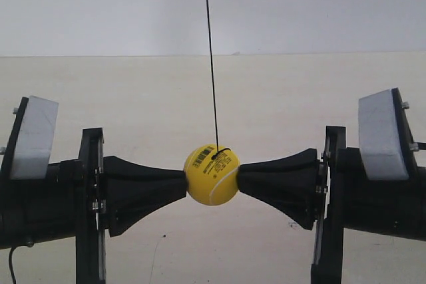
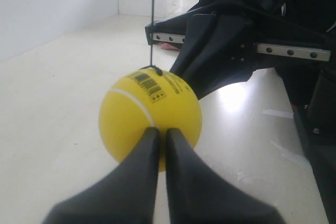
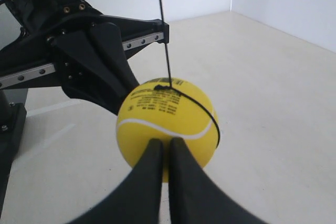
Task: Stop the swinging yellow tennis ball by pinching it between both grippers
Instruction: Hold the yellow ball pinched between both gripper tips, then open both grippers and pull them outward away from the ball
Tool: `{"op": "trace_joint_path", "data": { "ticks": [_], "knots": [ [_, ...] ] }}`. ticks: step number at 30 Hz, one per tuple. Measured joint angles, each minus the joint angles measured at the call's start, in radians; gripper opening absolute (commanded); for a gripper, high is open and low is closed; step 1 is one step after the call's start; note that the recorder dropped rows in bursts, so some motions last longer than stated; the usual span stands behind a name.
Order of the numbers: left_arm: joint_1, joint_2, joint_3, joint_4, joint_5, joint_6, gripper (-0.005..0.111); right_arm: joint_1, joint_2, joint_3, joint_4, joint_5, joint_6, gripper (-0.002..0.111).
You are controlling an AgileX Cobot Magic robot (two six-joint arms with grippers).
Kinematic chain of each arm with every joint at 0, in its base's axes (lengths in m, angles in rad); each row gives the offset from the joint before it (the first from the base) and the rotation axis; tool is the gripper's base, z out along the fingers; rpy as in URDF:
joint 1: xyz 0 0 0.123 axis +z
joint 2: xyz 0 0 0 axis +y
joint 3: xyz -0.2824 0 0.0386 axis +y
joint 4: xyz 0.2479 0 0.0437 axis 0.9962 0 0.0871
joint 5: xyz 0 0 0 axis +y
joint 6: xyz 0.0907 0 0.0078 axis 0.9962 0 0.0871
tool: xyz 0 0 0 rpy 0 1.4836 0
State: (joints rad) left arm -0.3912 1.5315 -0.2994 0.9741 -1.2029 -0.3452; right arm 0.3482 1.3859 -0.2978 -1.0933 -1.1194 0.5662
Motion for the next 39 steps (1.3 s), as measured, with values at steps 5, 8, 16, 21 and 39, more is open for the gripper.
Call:
{"op": "trace_joint_path", "data": {
  "ticks": [5,8,16,21,39],
  "knots": [
    [0.000,0.000,0.000,0.000,0.000,0.000,0.005,0.000,0.000,0.000,0.000,0.000,0.000,0.000],
    [0.000,0.000,0.000,0.000,0.000,0.000,0.005,0.000,0.000,0.000,0.000,0.000,0.000,0.000],
    [0.000,0.000,0.000,0.000,0.000,0.000,0.005,0.000,0.000,0.000,0.000,0.000,0.002,0.000],
    [0.000,0.000,0.000,0.000,0.000,0.000,0.005,0.000,0.000,0.000,0.000,0.000,0.002,0.000],
    [-0.006,0.000,0.000,-0.212,0.152,0.000,0.005,0.000,0.001,0.000,0.160,0.160,-0.025,0.000]
  ]
}}
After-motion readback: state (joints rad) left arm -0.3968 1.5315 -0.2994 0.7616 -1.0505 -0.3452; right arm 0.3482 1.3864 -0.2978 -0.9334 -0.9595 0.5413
